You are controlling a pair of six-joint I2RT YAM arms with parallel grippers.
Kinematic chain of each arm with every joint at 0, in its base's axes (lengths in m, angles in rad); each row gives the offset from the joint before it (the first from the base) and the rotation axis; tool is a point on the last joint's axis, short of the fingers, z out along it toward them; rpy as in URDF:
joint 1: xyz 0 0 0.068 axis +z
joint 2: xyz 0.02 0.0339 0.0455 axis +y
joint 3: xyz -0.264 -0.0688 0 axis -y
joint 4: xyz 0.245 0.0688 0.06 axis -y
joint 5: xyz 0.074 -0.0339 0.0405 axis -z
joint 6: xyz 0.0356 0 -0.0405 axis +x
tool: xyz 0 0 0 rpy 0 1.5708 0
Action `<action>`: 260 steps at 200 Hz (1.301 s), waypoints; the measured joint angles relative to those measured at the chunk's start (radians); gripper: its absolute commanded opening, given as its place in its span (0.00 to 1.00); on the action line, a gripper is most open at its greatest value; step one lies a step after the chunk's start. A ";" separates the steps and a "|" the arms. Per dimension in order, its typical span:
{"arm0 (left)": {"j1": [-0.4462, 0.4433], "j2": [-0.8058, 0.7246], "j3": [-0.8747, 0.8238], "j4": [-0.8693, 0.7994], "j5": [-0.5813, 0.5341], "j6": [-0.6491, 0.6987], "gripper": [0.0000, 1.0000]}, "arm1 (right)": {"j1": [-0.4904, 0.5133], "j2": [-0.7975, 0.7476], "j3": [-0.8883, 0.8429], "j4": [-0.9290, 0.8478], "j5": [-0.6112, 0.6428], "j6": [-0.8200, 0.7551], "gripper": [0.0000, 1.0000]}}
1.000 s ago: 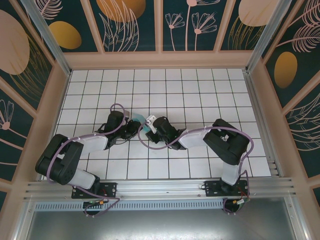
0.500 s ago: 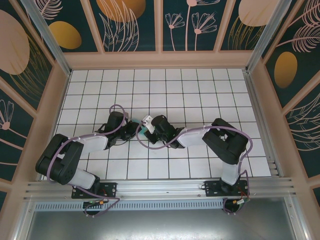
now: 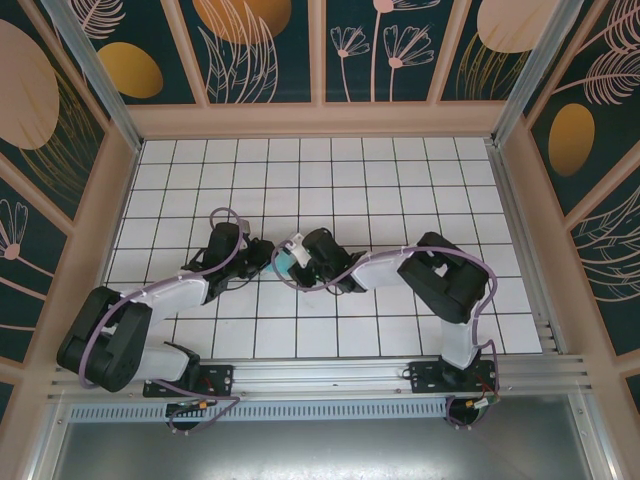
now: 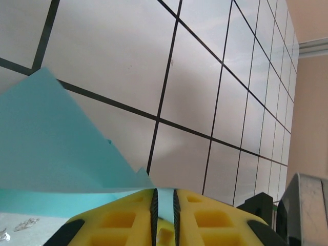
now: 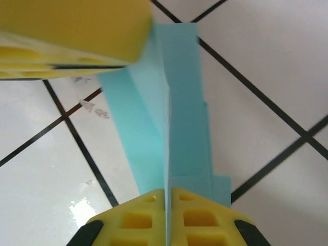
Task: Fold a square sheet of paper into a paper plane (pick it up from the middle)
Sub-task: Fold the wing for the fifth time at the center of the table.
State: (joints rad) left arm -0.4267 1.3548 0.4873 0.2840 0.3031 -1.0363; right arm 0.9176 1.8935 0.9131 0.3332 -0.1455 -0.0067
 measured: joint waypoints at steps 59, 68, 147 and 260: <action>-0.005 0.000 0.000 0.029 0.052 0.019 0.21 | -0.069 -0.261 -0.119 -0.048 0.168 0.122 0.07; -0.010 0.001 0.000 0.038 0.059 0.019 0.21 | -0.073 -0.294 -0.119 -0.062 0.201 0.139 0.08; -0.060 0.132 0.001 0.136 0.112 0.011 0.20 | -0.057 -0.194 -0.115 -0.208 0.333 0.245 0.18; -0.066 0.168 0.001 0.177 0.111 0.003 0.20 | -0.010 -0.174 -0.086 -0.179 0.269 0.195 0.39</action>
State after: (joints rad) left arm -0.4923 1.5230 0.4881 0.4606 0.4145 -1.0332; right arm 0.9073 1.7191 0.8272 0.1543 0.1230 0.1883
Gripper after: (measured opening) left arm 0.198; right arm 0.375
